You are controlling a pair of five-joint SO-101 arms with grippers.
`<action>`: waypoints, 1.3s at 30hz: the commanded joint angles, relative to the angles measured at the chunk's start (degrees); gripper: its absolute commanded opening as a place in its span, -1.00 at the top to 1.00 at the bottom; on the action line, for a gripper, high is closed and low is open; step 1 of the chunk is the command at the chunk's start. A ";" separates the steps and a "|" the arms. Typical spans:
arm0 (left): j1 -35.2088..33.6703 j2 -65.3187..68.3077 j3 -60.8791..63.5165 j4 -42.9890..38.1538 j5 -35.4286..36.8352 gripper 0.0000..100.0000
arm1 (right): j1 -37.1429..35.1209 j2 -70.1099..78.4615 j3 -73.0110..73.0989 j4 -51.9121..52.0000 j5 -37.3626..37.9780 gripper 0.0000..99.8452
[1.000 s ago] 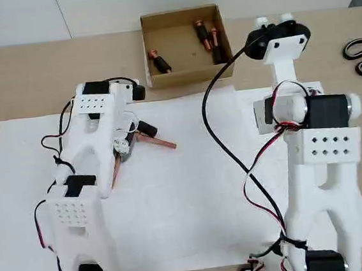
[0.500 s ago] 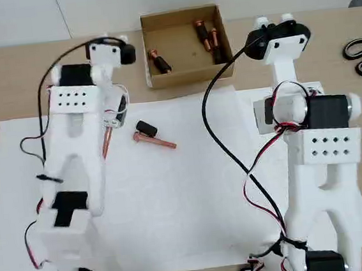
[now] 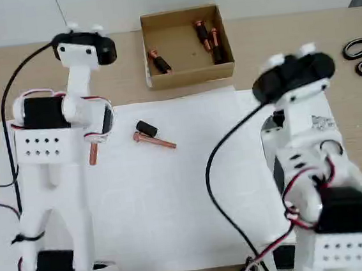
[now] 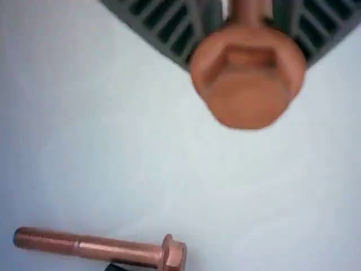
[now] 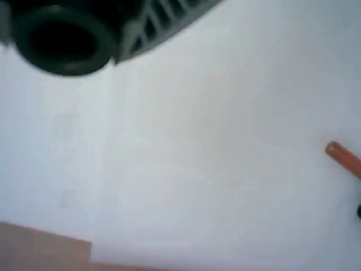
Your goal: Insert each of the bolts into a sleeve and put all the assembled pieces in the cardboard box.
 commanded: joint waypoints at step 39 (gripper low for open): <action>8.97 -40.62 18.86 -12.57 23.12 0.99 | -34.86 -45.41 52.57 -31.78 -12.04 0.99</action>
